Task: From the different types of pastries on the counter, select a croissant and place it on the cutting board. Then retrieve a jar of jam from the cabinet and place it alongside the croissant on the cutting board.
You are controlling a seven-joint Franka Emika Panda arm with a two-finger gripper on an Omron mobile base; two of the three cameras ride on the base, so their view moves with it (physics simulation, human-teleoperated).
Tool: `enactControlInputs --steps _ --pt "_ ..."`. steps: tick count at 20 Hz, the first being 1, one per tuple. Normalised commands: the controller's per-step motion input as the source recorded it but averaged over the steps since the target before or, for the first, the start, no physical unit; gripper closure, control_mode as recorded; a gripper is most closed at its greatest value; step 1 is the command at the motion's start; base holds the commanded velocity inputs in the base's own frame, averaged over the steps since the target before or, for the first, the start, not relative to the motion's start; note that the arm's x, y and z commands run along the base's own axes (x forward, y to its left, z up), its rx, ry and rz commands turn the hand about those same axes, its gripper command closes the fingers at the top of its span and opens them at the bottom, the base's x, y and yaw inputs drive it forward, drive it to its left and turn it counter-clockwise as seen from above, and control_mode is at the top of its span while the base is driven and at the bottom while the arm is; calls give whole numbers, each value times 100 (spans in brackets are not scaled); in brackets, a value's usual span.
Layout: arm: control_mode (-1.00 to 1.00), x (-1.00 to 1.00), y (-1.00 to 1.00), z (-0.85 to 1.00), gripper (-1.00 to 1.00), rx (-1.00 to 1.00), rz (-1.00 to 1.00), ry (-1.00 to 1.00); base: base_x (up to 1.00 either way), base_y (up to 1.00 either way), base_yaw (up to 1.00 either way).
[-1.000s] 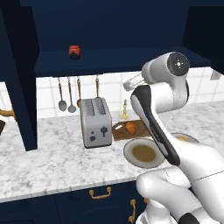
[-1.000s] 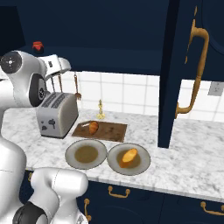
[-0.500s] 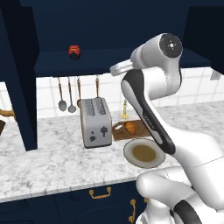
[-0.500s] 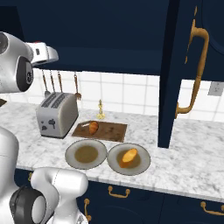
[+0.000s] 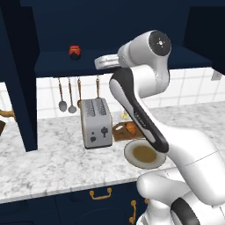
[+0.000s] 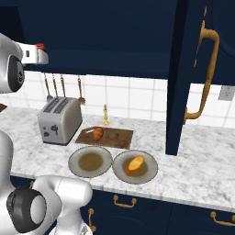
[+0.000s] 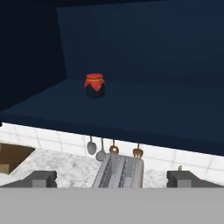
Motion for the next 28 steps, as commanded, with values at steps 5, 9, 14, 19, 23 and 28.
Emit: enactControlInputs --steps 5,9,14,19,23,28 --pt "-100 24 26 15 -100 13 0 0 0 0 0" --pt "-100 4 5 3 -100 2 0 0 0 0 0" --pt "-100 25 18 0 -100 0 0 -15 0 0 0" --pt "-100 34 15 0 -100 0 0 -13 0 0 0" --pt "-100 6 0 0 -100 0 0 0 0 0 0" --pt "-100 36 3 0 -100 0 0 0 0 0 0"
